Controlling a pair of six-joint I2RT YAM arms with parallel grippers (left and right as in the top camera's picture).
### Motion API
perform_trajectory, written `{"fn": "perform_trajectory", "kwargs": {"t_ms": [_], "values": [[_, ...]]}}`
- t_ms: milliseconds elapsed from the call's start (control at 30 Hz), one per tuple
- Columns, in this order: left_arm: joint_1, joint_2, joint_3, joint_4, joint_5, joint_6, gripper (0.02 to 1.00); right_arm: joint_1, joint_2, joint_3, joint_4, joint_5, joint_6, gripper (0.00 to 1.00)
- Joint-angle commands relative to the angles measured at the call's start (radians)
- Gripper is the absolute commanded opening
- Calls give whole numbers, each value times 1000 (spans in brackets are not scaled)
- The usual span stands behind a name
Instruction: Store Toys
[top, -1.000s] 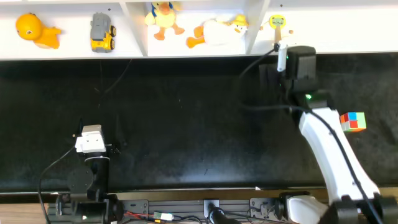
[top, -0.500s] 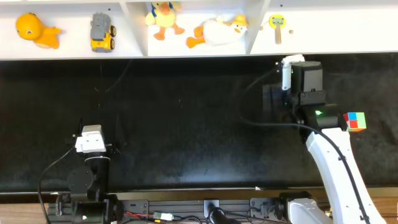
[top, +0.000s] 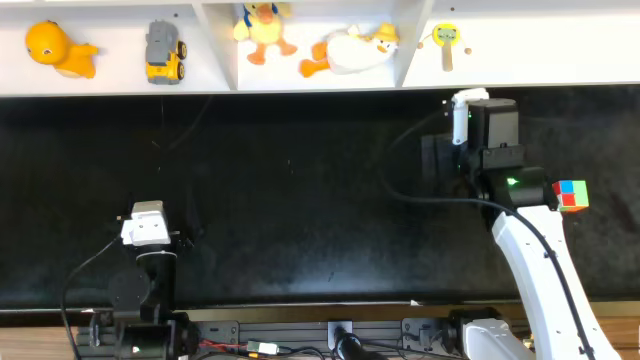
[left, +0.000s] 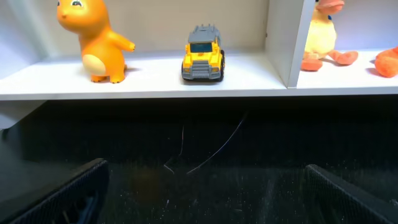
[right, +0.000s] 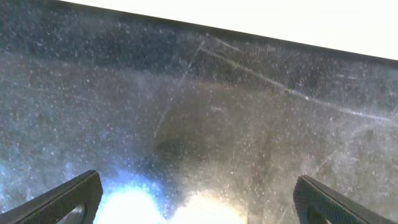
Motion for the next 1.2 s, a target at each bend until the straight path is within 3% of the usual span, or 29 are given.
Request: {"fn": "perform_trajectory", "kwargs": {"t_ms": [33, 133, 300, 667, 900, 1200], "values": [[-5, -12, -2, -2, 2, 11, 998, 0, -16, -8, -2, -82, 28, 996], [-5, -12, -2, -2, 2, 11, 998, 0, -16, -9, -5, -73, 27, 993], [-5, -12, -2, -2, 2, 11, 998, -2, -16, -9, -70, 16, 27, 996], [-5, -12, -2, -2, 2, 11, 998, -147, -21, -9, -154, 16, 16, 996], [-5, -12, -2, -2, 2, 11, 998, -247, -53, -10, -226, -8, -148, 993], [-5, -12, -2, -2, 2, 11, 998, -550, -95, -10, -298, -103, -417, 982]]}}
